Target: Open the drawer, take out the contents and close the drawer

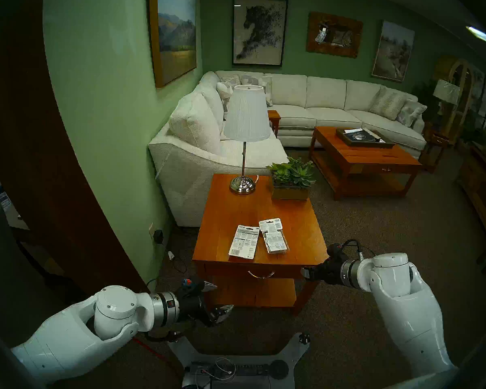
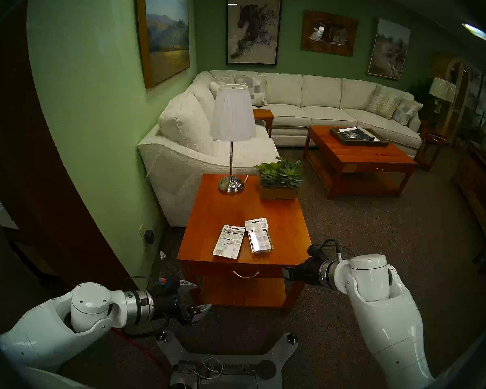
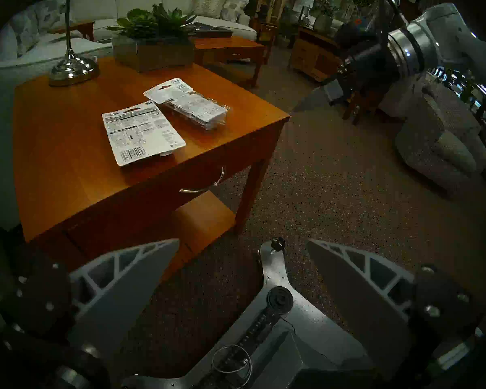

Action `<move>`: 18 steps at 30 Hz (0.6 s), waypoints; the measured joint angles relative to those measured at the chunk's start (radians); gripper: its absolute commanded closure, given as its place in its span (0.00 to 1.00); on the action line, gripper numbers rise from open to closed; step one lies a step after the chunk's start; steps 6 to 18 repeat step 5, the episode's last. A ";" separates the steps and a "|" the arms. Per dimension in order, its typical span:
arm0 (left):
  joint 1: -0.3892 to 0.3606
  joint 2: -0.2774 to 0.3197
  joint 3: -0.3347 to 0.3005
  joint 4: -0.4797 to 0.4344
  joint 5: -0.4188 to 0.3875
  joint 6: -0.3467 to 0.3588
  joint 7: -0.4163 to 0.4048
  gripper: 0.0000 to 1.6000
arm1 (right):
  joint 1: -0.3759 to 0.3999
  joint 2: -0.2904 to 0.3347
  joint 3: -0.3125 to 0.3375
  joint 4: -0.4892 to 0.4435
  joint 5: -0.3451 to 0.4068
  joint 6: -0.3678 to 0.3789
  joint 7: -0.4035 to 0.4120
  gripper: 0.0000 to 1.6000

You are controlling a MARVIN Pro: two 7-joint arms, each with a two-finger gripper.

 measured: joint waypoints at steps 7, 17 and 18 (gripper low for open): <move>0.000 0.000 0.000 -0.001 0.000 0.000 0.000 0.00 | -0.049 0.017 0.028 -0.057 0.009 -0.011 0.023 0.00; 0.000 0.000 0.000 -0.001 0.000 0.000 0.000 0.00 | -0.049 0.017 0.028 -0.057 0.009 -0.011 0.023 0.00; 0.000 0.000 0.000 -0.001 0.000 0.000 0.000 0.00 | -0.049 0.017 0.028 -0.057 0.009 -0.011 0.023 0.00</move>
